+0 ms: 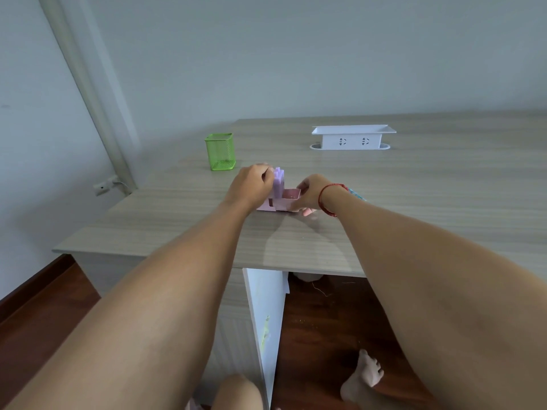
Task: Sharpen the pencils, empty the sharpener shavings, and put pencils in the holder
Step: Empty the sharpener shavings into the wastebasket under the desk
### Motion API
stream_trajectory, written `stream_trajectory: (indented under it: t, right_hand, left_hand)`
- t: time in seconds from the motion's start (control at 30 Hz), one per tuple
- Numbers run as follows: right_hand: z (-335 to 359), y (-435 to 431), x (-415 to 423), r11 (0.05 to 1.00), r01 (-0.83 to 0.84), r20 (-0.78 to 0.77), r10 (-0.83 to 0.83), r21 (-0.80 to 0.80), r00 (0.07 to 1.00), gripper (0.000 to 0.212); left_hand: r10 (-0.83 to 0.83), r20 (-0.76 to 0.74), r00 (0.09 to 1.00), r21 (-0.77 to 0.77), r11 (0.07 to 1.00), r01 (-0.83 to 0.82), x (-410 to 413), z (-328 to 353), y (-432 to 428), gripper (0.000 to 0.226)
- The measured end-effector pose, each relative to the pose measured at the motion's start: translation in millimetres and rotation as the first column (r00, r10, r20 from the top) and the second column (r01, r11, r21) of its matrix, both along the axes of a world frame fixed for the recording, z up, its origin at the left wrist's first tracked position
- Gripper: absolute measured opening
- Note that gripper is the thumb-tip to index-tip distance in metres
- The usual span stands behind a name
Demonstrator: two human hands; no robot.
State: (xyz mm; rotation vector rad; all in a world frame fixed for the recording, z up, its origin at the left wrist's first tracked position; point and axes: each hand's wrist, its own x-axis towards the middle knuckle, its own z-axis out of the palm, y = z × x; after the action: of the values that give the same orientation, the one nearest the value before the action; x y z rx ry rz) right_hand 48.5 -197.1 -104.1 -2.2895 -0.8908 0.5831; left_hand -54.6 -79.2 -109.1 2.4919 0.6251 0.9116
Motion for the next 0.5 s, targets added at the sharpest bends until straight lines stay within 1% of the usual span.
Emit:
stream_trajectory:
  t: [0.1,0.2,0.33,0.43,0.5]
  right_hand:
    - [7.4,-13.7,3.3,1.000,0.029,0.007,-0.029,0.000,1.000,0.063]
    - [14.5,-25.2,5.8,0.998,0.063,-0.010,-0.062,0.028,0.998,0.071]
    - [28.0,-35.4,3.2,0.996,0.075,0.004,-0.075,0.056,0.997,0.070]
    - [40.1,-40.4,1.2,0.993,0.087,0.045,-0.091,0.077,0.995,0.068]
    - [49.7,-41.0,-3.1,0.991,0.085,0.080,-0.094,0.107,0.992,0.071]
  left_hand:
    - [-0.013,-0.012,1.000,-0.005,1.000,0.013,-0.9,2.2,-1.2,0.042]
    - [-0.015,-0.023,1.000,-0.011,1.000,0.015,-1.9,1.7,-2.3,0.040]
    - [-0.017,-0.021,1.000,-0.006,1.000,0.017,-2.1,5.4,-3.5,0.028]
    - [-0.022,0.023,0.999,0.041,0.999,0.021,-4.0,16.0,-9.8,0.026]
    - [-0.042,0.063,0.997,0.047,0.998,0.039,-6.9,24.4,-17.2,0.029]
